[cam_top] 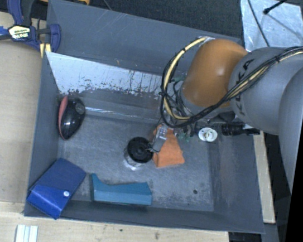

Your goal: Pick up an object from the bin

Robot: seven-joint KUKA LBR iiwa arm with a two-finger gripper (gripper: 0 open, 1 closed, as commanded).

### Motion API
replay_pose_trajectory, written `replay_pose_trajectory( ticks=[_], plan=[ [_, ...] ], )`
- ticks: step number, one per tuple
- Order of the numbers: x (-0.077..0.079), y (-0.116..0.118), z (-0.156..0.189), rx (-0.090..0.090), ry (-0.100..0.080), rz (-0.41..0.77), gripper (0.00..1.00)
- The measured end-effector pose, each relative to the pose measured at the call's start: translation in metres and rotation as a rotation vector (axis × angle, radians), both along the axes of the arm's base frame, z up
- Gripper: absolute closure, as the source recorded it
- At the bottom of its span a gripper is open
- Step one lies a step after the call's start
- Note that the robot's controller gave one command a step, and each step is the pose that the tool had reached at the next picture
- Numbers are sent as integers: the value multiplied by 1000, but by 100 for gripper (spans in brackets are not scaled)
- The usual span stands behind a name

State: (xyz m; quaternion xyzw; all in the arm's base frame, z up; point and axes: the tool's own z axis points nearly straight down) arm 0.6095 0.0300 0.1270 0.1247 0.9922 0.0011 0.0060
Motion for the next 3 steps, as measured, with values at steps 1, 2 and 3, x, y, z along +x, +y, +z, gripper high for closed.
replay_pose_trajectory(
  ticks=[1,2,3],
  plan=[
    [-10,15,-50,0,14,-233,0],
    [-40,-21,-48,0,6,-178,100],
    [-40,-21,-48,0,6,-178,100]
  ],
)
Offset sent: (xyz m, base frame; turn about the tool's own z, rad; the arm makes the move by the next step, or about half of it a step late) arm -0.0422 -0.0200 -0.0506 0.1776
